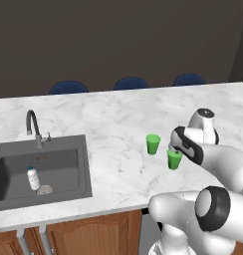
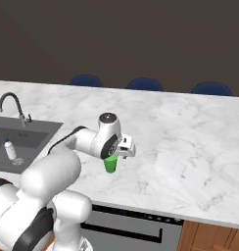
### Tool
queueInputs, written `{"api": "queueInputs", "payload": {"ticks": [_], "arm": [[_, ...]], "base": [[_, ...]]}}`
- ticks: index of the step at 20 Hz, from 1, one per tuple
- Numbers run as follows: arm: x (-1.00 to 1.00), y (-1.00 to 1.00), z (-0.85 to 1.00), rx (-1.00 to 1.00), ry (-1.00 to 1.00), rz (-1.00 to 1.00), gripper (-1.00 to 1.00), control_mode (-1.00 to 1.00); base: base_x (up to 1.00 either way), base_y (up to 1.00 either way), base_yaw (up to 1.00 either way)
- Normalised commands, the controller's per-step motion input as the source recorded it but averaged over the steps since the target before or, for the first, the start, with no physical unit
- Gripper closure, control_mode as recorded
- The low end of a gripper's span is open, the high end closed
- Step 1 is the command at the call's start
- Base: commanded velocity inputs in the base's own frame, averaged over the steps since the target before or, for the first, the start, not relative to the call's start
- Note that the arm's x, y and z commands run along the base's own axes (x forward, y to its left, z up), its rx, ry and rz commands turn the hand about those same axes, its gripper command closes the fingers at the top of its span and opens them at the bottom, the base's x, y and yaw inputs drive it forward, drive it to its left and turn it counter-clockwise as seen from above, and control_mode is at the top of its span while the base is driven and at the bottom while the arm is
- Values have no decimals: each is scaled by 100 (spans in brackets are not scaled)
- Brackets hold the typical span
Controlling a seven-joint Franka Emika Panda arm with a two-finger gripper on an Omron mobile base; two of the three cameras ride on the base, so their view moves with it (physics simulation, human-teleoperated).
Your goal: Pick the cup and cup and place them in the sink. Then turn on the water.
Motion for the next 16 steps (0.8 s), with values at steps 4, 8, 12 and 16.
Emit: {"api": "queueInputs", "payload": {"ticks": [4, 8, 12, 16], "arm": [[22, -8, -22, 0, 0, 0, -100, -100], [21, -4, -21, 0, 0, 0, -100, -100], [22, -3, -18, 0, 0, 0, -100, -100], [22, 0, -16, 0, 0, 0, -100, -100]], "base": [[0, 0, 0], [0, 0, 0], [0, 0, 0], [0, 0, 0]]}}
